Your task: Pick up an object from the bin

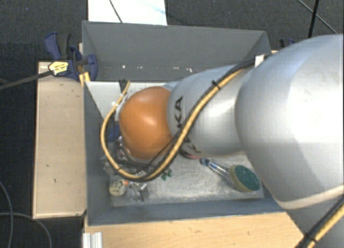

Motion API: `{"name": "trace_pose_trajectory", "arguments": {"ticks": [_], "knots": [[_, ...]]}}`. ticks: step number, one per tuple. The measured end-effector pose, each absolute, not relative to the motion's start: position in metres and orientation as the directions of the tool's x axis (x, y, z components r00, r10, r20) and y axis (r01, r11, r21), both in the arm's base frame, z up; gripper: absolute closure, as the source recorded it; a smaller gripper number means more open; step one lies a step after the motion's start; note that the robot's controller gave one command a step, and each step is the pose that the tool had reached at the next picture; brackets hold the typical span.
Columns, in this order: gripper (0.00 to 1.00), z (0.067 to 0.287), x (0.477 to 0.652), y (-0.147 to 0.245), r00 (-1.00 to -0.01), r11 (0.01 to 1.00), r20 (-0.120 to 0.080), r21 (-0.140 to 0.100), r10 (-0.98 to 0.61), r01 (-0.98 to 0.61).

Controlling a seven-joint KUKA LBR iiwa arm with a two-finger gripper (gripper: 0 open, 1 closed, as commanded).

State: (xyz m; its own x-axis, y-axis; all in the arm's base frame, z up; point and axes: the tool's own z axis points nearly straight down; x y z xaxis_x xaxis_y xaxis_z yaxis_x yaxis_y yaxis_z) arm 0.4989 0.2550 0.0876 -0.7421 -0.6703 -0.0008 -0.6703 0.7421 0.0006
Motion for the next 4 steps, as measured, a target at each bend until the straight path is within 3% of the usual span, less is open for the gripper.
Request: {"name": "trace_pose_trajectory", "arguments": {"ticks": [1, 2, 3, 4], "knots": [[1.0, 0.087, 0.499, 0.252, -0.745, 0.745, 0.004, -0.003, -0.668, -0.668], [1.0, 0.137, 0.497, 0.25, -0.723, 0.723, -0.009, -0.002, -0.691, -0.691], [0.0, 0.134, 0.496, 0.25, -0.725, 0.725, -0.004, 0.0, -0.689, -0.689], [0.0, 0.069, 0.486, 0.248, -0.8, 0.8, -0.004, -0.001, -0.6, -0.6]]}}
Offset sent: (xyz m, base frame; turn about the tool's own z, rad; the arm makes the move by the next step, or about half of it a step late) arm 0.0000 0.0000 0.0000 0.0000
